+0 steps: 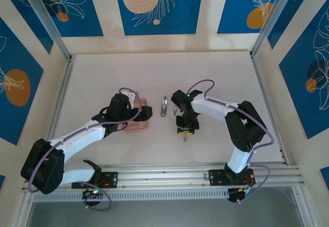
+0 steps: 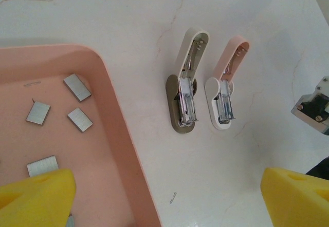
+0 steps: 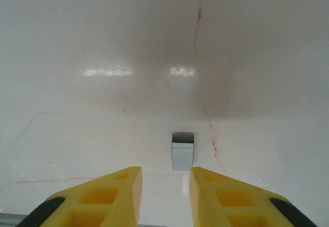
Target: Load the staples into the stapler
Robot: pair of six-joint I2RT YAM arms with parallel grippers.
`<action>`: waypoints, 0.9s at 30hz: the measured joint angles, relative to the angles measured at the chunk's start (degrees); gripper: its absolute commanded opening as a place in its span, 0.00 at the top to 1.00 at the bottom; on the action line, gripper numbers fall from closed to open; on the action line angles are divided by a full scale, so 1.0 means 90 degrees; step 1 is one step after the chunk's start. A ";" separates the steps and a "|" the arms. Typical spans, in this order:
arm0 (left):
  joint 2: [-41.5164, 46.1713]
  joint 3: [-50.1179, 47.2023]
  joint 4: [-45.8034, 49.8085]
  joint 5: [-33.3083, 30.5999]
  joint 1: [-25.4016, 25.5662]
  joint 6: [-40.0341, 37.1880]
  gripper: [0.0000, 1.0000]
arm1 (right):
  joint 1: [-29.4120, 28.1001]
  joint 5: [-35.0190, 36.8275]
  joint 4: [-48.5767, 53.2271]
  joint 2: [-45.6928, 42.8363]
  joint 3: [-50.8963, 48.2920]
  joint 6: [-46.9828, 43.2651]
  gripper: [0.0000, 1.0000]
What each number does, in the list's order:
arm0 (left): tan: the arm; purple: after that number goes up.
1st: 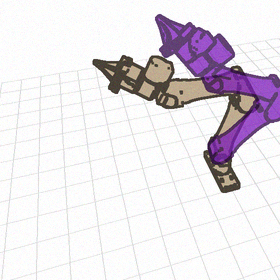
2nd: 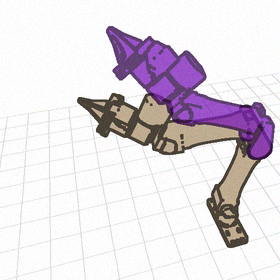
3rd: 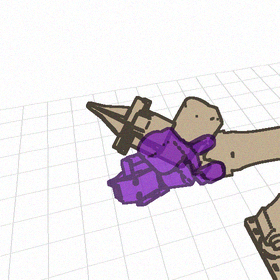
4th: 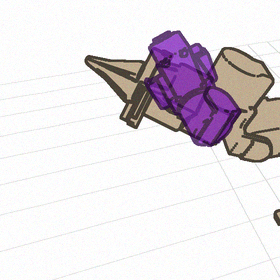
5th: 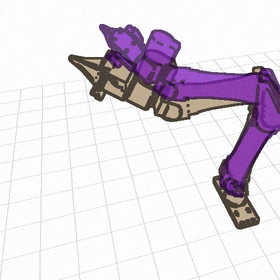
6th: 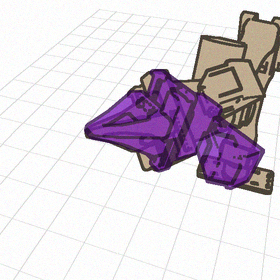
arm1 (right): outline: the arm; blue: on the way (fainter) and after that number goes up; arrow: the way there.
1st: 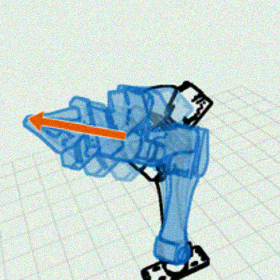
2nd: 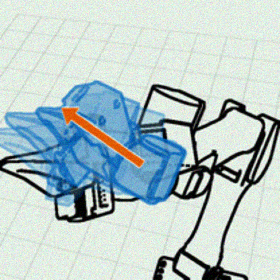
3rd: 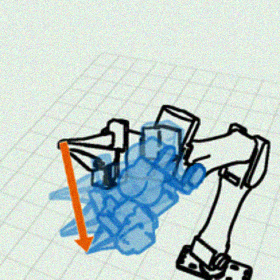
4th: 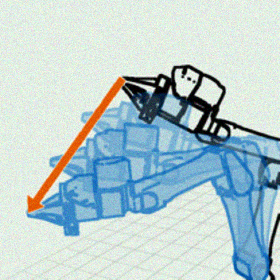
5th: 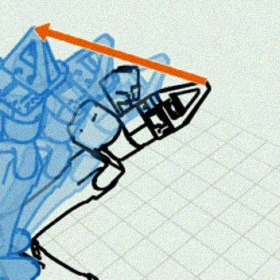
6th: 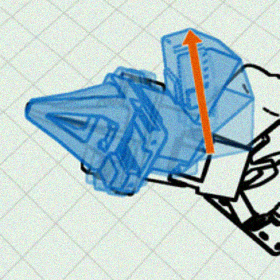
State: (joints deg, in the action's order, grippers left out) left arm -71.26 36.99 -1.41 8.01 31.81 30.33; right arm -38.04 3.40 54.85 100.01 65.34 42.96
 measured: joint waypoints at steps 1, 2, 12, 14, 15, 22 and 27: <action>-0.0029 0.0002 -0.0002 0.0000 0.0000 0.0017 0.07 | 0.0022 -0.0051 -0.0017 0.0034 -0.0010 -0.0002 0.69; -0.0056 0.0000 -0.0002 0.0002 0.0000 0.0024 0.08 | 0.0029 -0.0087 -0.0029 0.0078 -0.0010 -0.0002 0.69; -0.0104 0.0002 -0.0085 0.0000 0.0002 0.0090 0.07 | 0.0063 -0.0092 -0.0039 0.0357 -0.0012 -0.0032 0.69; -0.0107 0.0000 -0.0092 0.0002 0.0005 0.0090 0.07 | 0.0063 -0.0092 -0.0041 0.0389 -0.0015 -0.0051 0.69; -0.0109 0.0000 -0.0095 0.0000 0.0005 0.0090 0.07 | 0.0063 -0.0092 -0.0041 0.0401 -0.0015 -0.0051 0.69; -0.0151 0.0000 -0.0134 0.0002 0.0010 0.0092 0.07 | 0.0063 -0.0070 -0.0087 0.0461 -0.0117 -0.0080 0.72; -0.0151 0.0002 -0.0134 0.0002 0.0010 0.0092 0.07 | 0.0063 -0.0073 -0.0155 0.0500 -0.0180 -0.0100 0.75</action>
State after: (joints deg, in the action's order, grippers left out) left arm -72.62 37.01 -2.61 8.03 31.90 31.16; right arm -37.47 2.74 53.45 104.51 63.72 42.06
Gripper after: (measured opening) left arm 0.925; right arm 0.259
